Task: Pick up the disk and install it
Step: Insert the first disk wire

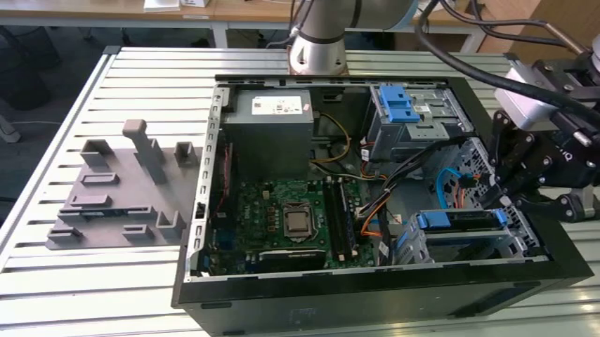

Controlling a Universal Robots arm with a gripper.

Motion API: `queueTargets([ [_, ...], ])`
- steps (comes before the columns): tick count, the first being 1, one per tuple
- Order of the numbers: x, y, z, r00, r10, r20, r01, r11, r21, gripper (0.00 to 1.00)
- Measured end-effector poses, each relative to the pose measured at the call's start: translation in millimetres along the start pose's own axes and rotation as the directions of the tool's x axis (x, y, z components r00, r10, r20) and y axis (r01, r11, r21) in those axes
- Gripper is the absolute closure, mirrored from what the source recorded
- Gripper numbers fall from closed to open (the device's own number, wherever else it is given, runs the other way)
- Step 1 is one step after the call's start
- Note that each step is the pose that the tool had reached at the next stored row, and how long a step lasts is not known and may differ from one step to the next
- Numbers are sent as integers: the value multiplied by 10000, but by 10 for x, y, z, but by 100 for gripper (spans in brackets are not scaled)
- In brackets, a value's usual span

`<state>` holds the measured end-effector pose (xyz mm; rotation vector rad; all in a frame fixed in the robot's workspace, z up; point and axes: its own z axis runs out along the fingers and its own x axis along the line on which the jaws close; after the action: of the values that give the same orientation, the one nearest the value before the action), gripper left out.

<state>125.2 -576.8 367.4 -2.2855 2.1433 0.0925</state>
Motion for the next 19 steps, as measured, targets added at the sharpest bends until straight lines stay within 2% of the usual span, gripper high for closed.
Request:
queueTargets([
  [3, -8, 2, -59, 10000, 0, 0, 0, 10000, 0, 89],
  [6, -26, 2, -86, 10000, 0, 3, 0, 10000, 0, 89],
  [19, -214, -31, -82, 9999, 121, 4, -121, 9999, 6, 89],
])
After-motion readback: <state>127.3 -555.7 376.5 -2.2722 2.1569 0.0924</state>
